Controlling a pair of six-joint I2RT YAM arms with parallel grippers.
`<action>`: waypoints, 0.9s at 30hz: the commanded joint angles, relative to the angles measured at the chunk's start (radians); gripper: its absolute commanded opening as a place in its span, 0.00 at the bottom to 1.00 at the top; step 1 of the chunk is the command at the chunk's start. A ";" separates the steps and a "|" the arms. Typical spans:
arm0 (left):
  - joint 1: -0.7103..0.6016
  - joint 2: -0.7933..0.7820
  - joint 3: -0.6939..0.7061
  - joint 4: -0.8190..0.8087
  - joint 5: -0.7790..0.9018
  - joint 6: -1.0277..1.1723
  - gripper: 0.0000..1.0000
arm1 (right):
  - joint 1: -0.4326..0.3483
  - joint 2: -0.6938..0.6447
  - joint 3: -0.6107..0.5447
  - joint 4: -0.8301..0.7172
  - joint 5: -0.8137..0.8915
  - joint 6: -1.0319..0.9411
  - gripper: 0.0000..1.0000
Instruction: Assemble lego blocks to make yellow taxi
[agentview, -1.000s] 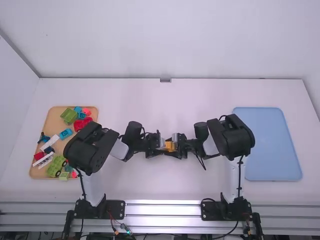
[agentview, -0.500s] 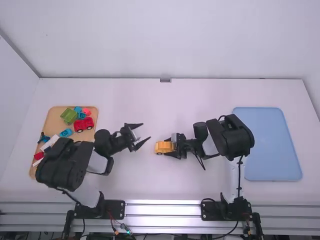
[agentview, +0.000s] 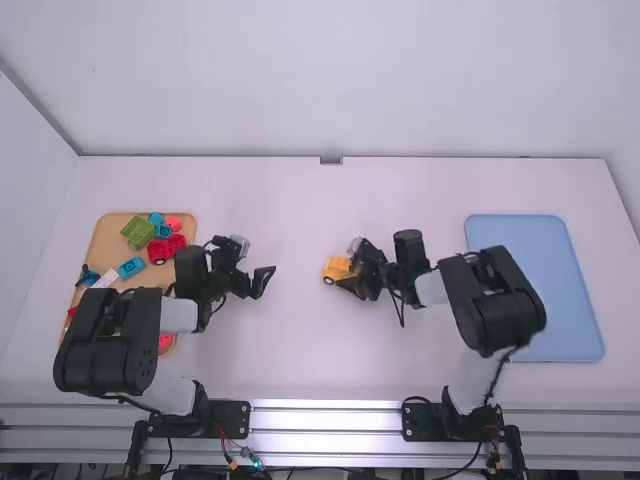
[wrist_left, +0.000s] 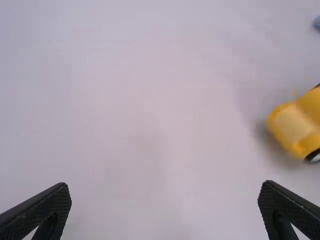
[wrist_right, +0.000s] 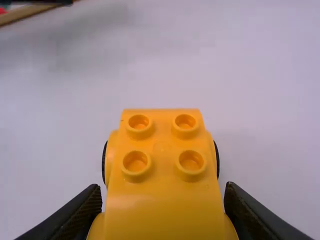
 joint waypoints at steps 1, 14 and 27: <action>-0.008 -0.014 0.132 -0.148 -0.011 0.059 0.99 | -0.048 -0.189 0.002 -0.095 0.198 0.068 0.38; -0.036 -0.015 0.247 -0.300 -0.184 -0.064 0.99 | -0.503 -0.619 -0.005 -0.534 0.866 0.332 0.36; -0.106 -0.100 0.247 -0.368 -0.359 -0.064 0.99 | -0.855 -0.245 0.026 -0.404 0.760 0.354 0.46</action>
